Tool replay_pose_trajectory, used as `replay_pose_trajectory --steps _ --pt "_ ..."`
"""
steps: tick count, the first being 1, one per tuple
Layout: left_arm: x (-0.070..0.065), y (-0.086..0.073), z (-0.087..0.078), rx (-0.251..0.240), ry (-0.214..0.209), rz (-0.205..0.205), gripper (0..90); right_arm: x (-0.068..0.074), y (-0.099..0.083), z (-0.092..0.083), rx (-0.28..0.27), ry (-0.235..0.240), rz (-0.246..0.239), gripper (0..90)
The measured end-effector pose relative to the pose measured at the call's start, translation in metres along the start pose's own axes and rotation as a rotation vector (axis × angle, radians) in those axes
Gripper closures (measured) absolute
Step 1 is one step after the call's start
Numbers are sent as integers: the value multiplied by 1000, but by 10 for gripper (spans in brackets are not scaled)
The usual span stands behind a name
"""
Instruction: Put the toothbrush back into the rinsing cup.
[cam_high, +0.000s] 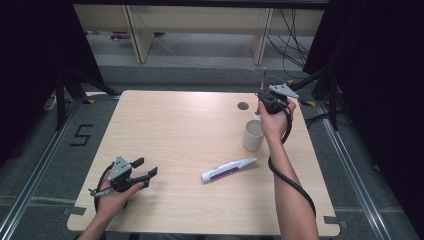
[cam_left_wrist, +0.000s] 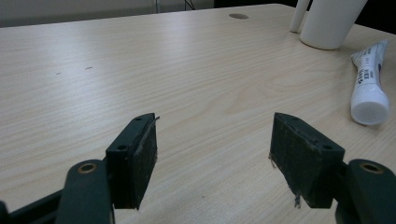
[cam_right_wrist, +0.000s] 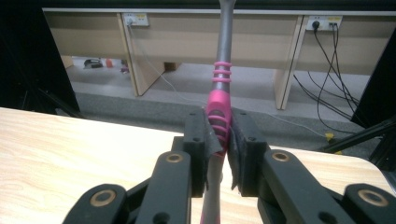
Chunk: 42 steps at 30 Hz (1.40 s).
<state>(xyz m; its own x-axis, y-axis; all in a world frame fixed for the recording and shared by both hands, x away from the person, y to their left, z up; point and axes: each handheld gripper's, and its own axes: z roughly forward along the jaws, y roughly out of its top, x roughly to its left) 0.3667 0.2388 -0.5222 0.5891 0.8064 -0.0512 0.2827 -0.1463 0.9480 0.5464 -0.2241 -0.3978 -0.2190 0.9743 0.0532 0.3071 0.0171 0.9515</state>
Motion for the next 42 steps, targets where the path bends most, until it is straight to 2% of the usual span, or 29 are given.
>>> replay_pose_trajectory --steps 2,4,5,7,8,13,14,15,17,18,19,21,23,24,26,27,29,30,32,34,35,37,38,39,40,42 --pt "0 0 0 6 3 9 317 -2 -1 1 -3 -2 -26 786" --pt "-1 -1 0 5 2 -21 317 -2 -1 1 -1 -1 -23 786" --pt "-1 -1 0 4 1 -19 317 -2 -1 1 11 2 -9 786" --pt "-1 0 0 3 1 -18 317 -2 -2 1 11 1 -12 786" --pt "-1 -1 0 4 1 -18 317 -3 -2 2 9 2 -31 786" --pt "-1 0 0 4 1 -19 317 -1 -3 2 30 4 -19 785" --pt "0 0 0 4 2 4 317 -3 -3 3 29 3 -36 784" --pt "0 0 -1 7 4 9 317 -2 -3 2 43 7 -18 784" --pt "0 0 0 5 3 9 317 -1 -5 3 42 3 -23 784" --pt "0 0 0 2 0 4 317 -1 -5 2 44 4 -32 784" --pt "-2 -1 0 6 2 -24 317 -2 -5 2 50 6 -46 784" --pt "0 0 0 4 2 4 317 0 -6 2 63 4 -25 783" --pt "0 0 0 7 4 8 317 -1 -7 3 65 15 -33 783" --pt "-2 -1 0 6 2 -24 317 -2 -7 3 65 18 -38 782" --pt "-1 0 0 4 1 -18 317 -1 -7 3 76 14 -26 782" --pt "-1 0 0 4 1 -18 317 -1 -8 3 78 11 -38 782" --pt "-1 0 0 4 1 -19 317 -1 -8 3 84 19 -31 782" --pt "-1 0 0 3 0 -7 317 -1 -8 3 85 17 -33 782" --pt "-1 -1 0 4 1 -20 317 -1 -9 3 89 12 -31 781" --pt "0 0 0 7 4 7 317 0 -9 3 93 11 -31 781" --pt "0 0 0 8 4 7 317 -1 -10 4 91 16 -42 780" --pt "0 0 0 7 4 6 317 -1 -10 4 100 11 -42 780" --pt "-1 -1 0 5 2 -20 317 -2 -10 4 100 20 -44 780" --pt "-2 -1 0 6 2 -23 317 -2 -10 5 100 20 -43 779" --pt "-1 0 0 3 1 -10 317 -3 -10 5 106 20 -59 780" --pt "0 0 0 7 4 7 317 -2 -11 4 116 12 -51 778"
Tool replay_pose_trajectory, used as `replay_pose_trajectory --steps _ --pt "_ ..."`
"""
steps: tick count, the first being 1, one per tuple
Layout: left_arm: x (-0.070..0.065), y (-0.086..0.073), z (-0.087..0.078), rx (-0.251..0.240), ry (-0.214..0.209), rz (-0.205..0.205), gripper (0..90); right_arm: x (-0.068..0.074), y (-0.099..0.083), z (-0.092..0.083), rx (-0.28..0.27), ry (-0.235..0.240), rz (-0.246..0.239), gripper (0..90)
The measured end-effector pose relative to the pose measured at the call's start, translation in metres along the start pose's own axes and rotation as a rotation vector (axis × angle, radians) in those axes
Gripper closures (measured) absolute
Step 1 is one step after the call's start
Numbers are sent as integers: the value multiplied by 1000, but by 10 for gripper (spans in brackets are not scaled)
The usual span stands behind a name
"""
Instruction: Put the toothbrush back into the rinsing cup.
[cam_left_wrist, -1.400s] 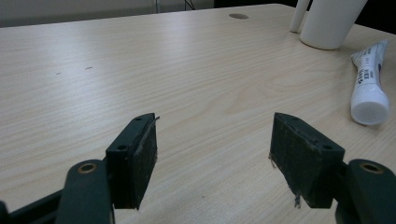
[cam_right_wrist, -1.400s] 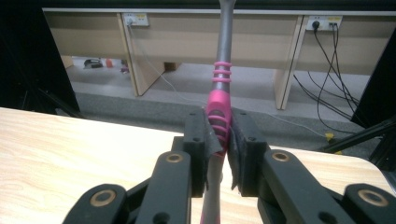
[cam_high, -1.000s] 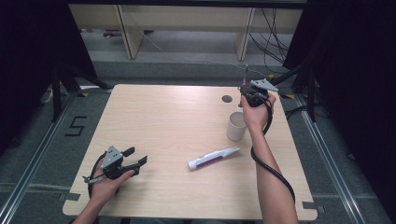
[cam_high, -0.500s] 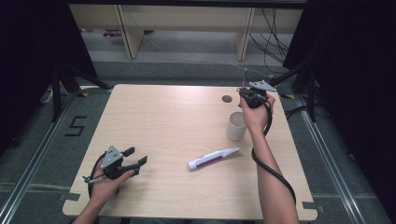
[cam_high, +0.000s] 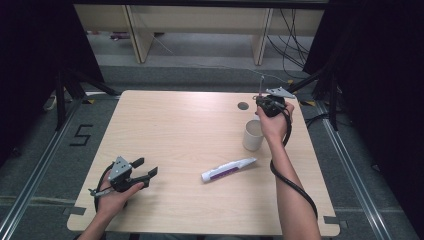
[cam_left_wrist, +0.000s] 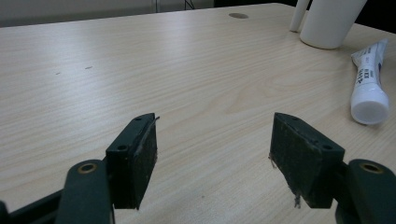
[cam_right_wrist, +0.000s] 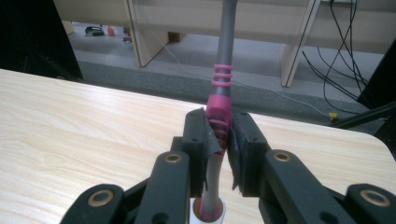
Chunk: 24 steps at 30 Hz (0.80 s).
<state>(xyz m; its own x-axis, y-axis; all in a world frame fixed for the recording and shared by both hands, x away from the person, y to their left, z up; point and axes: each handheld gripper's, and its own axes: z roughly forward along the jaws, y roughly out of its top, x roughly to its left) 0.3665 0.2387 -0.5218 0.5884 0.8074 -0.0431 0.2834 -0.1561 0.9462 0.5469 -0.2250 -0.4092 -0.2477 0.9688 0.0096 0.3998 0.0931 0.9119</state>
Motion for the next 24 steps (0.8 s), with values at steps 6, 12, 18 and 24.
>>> replay_pose_trajectory --steps 6,12,18,24 --pt "0 0 0 1 0 -2 317 -1 -1 1 23 9 -15 778" --pt "0 0 0 0 0 -5 317 1 -3 1 45 7 8 777" --pt "0 0 0 1 0 -4 317 0 -4 2 61 5 -9 775" --pt "0 0 0 1 0 -1 317 0 -5 3 68 16 -14 774"
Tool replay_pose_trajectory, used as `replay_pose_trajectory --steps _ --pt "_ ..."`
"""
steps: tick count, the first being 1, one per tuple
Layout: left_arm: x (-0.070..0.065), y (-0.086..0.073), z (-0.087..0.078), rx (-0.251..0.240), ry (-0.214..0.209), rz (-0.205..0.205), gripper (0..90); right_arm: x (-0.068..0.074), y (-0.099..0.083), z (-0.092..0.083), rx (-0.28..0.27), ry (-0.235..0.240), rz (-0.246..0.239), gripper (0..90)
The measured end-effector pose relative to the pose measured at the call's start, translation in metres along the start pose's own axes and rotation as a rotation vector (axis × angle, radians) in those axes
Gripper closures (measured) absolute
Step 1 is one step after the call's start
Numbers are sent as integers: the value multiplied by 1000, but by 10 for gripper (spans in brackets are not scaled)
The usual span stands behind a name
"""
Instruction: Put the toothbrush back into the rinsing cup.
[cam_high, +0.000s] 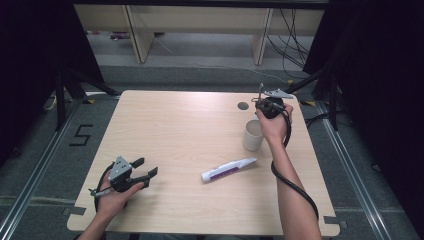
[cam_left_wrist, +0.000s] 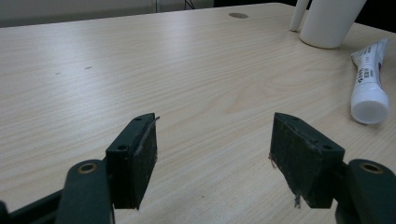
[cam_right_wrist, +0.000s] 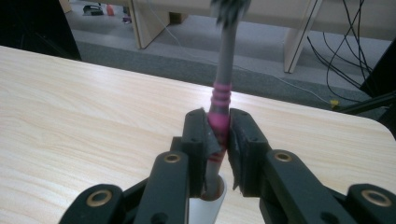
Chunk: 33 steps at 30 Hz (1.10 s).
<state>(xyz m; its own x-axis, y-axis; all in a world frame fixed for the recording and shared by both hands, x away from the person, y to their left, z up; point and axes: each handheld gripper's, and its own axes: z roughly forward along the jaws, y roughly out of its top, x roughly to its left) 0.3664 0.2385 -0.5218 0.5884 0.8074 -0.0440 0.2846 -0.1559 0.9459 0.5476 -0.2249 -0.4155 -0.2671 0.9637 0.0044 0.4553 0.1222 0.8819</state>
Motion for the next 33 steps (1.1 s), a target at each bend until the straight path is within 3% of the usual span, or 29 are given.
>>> replay_pose_trajectory --steps 3,9,15,16,22,23,28,29,33 --pt "0 0 0 0 0 0 317 0 -1 1 -12 -4 -8 777" --pt "0 0 0 3 1 1 317 -1 -1 -1 16 -3 -28 773" --pt "0 0 0 5 2 4 317 0 -2 -2 28 8 -3 726" --pt "-2 -1 0 5 0 -27 317 0 -2 -3 37 3 -2 716" --pt "-2 -1 1 5 0 -18 318 -1 -2 -8 51 19 2 632" --pt "-2 -1 1 6 0 -18 318 1 -3 -9 57 16 24 626" --pt "-2 -1 1 8 0 -18 318 -1 -1 -17 71 28 8 593" --pt "-1 0 1 8 0 4 318 0 -1 -20 84 27 11 577" --pt "-1 0 1 12 2 9 318 -2 0 -28 121 38 8 549"
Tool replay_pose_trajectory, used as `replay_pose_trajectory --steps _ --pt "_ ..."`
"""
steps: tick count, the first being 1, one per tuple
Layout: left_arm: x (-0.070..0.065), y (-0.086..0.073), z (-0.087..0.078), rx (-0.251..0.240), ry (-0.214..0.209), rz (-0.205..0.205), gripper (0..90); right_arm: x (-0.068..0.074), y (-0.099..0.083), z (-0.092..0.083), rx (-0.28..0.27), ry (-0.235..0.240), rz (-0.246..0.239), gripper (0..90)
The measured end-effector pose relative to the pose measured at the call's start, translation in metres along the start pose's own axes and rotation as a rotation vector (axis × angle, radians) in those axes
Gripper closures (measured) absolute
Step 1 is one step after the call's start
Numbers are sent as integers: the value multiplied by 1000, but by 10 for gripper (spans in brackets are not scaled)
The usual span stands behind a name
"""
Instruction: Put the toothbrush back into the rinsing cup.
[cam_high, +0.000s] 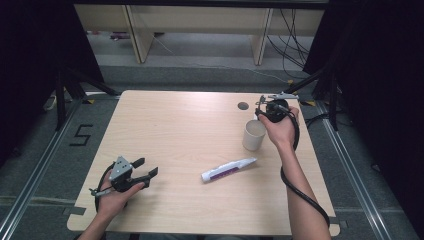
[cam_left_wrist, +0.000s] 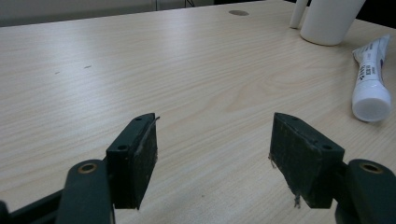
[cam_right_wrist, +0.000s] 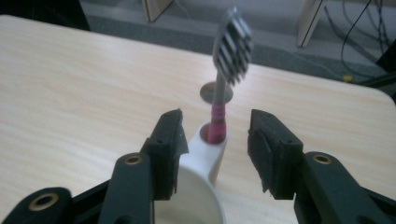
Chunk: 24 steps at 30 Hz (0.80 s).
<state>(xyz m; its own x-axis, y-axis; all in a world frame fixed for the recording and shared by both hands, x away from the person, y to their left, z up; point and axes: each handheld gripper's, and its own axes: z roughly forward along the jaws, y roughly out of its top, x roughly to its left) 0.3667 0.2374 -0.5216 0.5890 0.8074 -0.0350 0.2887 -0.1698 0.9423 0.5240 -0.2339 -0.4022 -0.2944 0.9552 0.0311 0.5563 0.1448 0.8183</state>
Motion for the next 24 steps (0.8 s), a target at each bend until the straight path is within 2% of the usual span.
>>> replay_pose_trajectory --steps 1,2,3,5,6,7,8,13,15,16,20,21,22,23,24 --pt "0 0 0 0 0 0 318 -1 0 -1 7 6 -5 549" --pt "0 0 0 1 0 0 318 1 -1 -6 26 10 15 547" --pt "0 0 0 -1 0 -3 318 -2 -1 -8 32 21 -28 539" --pt "-1 -1 0 -3 -2 -31 318 -1 -2 -14 73 36 -15 534" --pt "-1 -1 0 -4 -2 -27 318 -1 -4 -16 77 50 -20 529" --pt "-1 -1 0 -4 -3 -24 318 -4 -4 -18 89 54 -60 528" --pt "0 0 0 1 0 0 318 -2 -6 -22 122 72 -40 525" --pt "0 0 0 0 -1 -2 318 0 -14 -31 218 98 -59 501" --pt "0 0 0 1 0 1 318 2 -18 -34 258 108 -43 500" --pt "0 0 0 0 0 0 318 1 -20 -36 263 109 -52 501" --pt "0 0 1 10 3 1 318 3 -28 -42 297 117 -36 501" --pt "-2 -1 1 11 -1 -30 318 4 -30 -42 295 118 -44 499" --pt "-2 -1 1 13 -1 -29 318 6 -32 -44 310 137 -26 495" --pt "-1 0 2 14 -1 -5 318 7 -34 -44 317 142 -27 495" --pt "-1 0 2 14 -2 2 318 8 -36 -44 329 159 -68 492"
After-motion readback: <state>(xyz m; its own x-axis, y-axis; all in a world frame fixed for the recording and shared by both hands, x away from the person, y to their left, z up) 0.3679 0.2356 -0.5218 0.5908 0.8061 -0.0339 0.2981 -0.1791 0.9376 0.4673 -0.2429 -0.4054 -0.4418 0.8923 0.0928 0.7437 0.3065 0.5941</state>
